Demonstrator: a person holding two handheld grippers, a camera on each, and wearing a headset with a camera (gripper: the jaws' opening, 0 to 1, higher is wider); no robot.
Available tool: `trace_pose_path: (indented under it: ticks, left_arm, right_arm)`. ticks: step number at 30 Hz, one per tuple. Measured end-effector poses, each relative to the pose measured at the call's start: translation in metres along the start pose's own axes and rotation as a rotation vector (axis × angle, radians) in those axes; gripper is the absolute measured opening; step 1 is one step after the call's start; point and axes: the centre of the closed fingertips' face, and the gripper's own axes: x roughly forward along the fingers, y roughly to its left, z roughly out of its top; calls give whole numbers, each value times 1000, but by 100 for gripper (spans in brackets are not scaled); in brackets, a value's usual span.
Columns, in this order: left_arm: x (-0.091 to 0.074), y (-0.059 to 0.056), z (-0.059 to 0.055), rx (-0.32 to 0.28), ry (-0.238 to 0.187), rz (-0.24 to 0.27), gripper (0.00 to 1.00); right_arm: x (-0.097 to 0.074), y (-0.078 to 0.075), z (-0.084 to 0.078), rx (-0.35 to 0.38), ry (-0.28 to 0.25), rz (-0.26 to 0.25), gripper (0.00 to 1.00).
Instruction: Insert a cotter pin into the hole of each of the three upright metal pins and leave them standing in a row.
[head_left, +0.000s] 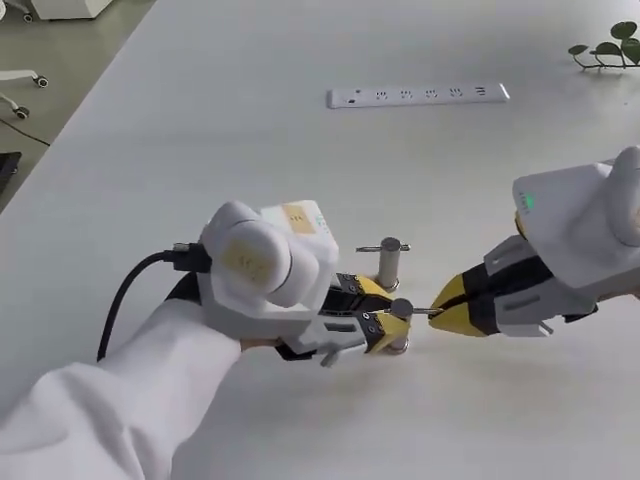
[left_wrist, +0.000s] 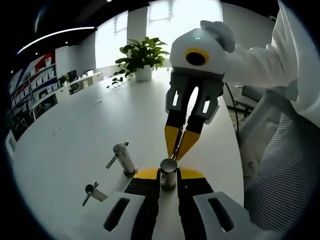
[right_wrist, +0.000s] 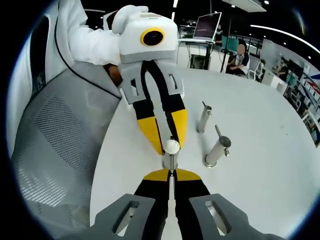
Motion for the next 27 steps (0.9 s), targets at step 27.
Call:
trace_pose_path:
  ticks: [27]
  left_arm:
    - [-1,-4,-1,42,37,-20,11]
  right_arm:
    - [-10,-3,-2,-41,8,-20,7]
